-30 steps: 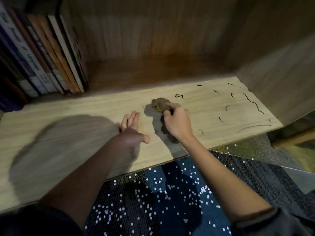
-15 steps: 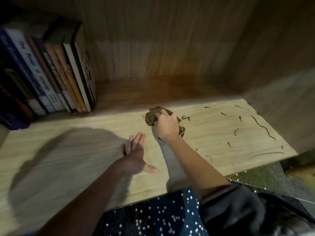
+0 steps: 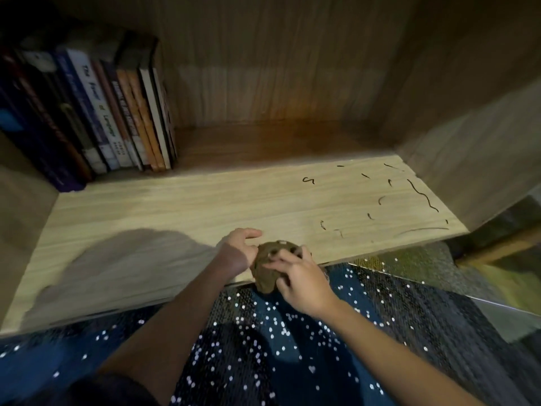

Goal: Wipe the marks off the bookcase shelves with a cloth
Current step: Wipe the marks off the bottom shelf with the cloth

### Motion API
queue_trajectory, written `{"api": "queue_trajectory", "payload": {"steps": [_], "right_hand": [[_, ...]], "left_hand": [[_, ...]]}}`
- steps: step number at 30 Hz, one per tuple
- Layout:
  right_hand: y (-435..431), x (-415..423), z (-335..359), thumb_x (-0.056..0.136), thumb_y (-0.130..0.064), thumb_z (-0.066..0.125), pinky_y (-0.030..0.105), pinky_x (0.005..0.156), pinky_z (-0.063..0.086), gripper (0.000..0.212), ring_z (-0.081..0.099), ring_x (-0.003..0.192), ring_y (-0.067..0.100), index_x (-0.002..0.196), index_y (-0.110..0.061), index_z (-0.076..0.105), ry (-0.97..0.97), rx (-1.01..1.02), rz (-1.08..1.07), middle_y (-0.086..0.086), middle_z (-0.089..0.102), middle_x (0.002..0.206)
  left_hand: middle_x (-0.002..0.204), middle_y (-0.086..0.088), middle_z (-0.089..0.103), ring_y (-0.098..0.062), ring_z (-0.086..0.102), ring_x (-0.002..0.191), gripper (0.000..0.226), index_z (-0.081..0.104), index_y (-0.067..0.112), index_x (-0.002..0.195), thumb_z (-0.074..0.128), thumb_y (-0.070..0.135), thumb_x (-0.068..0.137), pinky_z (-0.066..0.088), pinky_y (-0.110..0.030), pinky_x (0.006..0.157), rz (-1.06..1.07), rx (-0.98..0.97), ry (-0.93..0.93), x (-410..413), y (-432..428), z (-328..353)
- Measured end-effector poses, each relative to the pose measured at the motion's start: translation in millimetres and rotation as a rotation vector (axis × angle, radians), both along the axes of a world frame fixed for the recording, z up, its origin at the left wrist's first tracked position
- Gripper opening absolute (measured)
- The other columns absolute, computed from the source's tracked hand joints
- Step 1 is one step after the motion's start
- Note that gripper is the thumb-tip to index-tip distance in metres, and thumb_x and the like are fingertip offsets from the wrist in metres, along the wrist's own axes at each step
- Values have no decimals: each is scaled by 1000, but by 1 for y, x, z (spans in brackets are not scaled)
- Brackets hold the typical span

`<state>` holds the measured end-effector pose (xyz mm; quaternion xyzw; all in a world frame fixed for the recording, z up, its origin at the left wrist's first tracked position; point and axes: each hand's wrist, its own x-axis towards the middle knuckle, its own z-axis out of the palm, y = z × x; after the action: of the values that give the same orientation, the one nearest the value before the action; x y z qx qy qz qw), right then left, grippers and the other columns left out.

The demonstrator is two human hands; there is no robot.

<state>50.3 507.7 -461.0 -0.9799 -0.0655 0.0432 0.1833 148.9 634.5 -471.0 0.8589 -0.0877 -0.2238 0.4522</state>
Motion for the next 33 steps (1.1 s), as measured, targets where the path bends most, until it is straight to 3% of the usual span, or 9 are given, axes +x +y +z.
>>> {"api": "queue_trajectory", "payload": {"steps": [2, 3, 6, 9, 12, 16, 22, 26, 33], "right_hand": [[-10, -6, 11, 88, -14, 47, 32, 105, 34, 40, 38, 110, 19, 127, -23, 54, 71, -20, -80, -8, 52, 121], [-16, -4, 16, 88, -14, 47, 35, 105, 36, 38, 41, 110, 20, 125, -21, 55, 71, -32, -155, -5, 55, 117], [-25, 4, 15, 91, -16, 47, 35, 106, 32, 38, 41, 112, 20, 129, -16, 51, 3, -72, -338, -2, 55, 122], [-7, -7, 2, 91, -18, 46, 35, 103, 32, 40, 40, 116, 28, 131, -15, 49, 13, -188, -261, 0, 47, 133], [3, -29, 17, 90, -18, 46, 41, 97, 41, 34, 43, 112, 30, 122, -12, 58, 130, -171, -238, 5, 54, 125], [-7, -37, 54, 89, -18, 49, 41, 98, 40, 35, 39, 115, 27, 123, -17, 56, 180, -200, -396, 4, 56, 116], [-31, -36, 69, 91, -17, 44, 39, 90, 38, 32, 37, 104, 25, 120, -16, 56, 361, -293, -350, 9, 55, 109], [-77, -37, 57, 90, -16, 43, 39, 92, 36, 36, 38, 105, 29, 125, -13, 52, 239, -295, -418, 12, 52, 119], [-137, -21, 11, 92, -15, 37, 43, 104, 28, 44, 33, 120, 37, 135, -7, 38, 101, -340, -518, 14, 40, 136]], "left_hand": [[140, -3, 41, -17, 42, 126, 51, 51, 14, 130, 46, -7, 84, 28, -21, 109, -158, 200, -96, -15, 2, -3], [144, 0, 34, -17, 34, 132, 57, 45, 16, 135, 47, -6, 83, 23, -28, 114, -232, 285, -129, -20, 4, -2], [146, 1, 27, -20, 30, 134, 65, 33, 17, 143, 46, -2, 82, 27, -38, 113, -316, 400, -161, -29, 4, 5], [145, -10, 24, -28, 32, 132, 57, 31, 8, 143, 44, 4, 88, 30, -39, 111, -405, 515, -111, -29, -7, 20], [146, -17, 19, -35, 32, 131, 53, 28, 4, 143, 41, 14, 93, 30, -39, 110, -492, 627, -48, -30, -13, 37], [152, -18, 11, -38, 25, 134, 54, 25, 5, 144, 40, 21, 95, 28, -43, 110, -501, 627, -8, -48, -21, 54], [153, -14, 13, -38, 22, 135, 49, 30, 5, 141, 43, 14, 95, 28, -44, 106, -397, 548, -61, -49, -26, 59], [144, -11, 27, -31, 28, 131, 48, 38, 8, 136, 47, 10, 89, 27, -43, 106, -339, 523, -151, -44, -37, 40], [153, 2, 16, -18, 14, 140, 55, 31, 20, 143, 45, 12, 90, -3, -45, 113, -275, 384, -348, -38, -89, 9]]}}
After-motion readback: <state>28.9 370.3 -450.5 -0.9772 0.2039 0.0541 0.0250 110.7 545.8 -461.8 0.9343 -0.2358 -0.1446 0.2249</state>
